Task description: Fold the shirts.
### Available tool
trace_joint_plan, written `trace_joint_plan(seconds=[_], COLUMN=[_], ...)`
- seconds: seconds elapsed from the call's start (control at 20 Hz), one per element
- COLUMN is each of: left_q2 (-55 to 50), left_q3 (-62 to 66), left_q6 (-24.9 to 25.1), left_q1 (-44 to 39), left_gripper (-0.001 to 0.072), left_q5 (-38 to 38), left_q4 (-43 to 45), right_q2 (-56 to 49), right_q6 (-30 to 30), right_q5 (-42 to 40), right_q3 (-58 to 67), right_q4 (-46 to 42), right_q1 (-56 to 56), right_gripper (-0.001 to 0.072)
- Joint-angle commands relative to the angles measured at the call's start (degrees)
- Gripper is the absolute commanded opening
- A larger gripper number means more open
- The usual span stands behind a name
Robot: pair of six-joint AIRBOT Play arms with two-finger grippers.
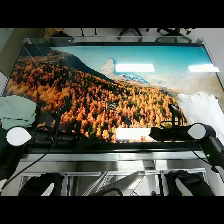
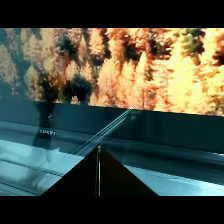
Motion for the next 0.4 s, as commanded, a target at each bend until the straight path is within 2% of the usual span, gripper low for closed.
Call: trace_joint_plan(seconds=[0.0, 0.35], left_q2=[5.5, 9.6], left_q3=[-4.7, -4.7], left_q6=[-0.5, -0.5], left_q1=[-1.0, -1.0], left_gripper=[0.0014, 0.0014], left_q5=[2.6, 2.4], left_q4=[0.0, 0.0], right_q2=[1.2, 1.2], right_q6=[0.4, 0.4], right_q5=[0.4, 0.3], right_q3=[-1.7, -1.7], right_q4=[1.7, 1.9], right_q1=[1.9, 1.9], right_gripper=[0.0021, 0.0021])
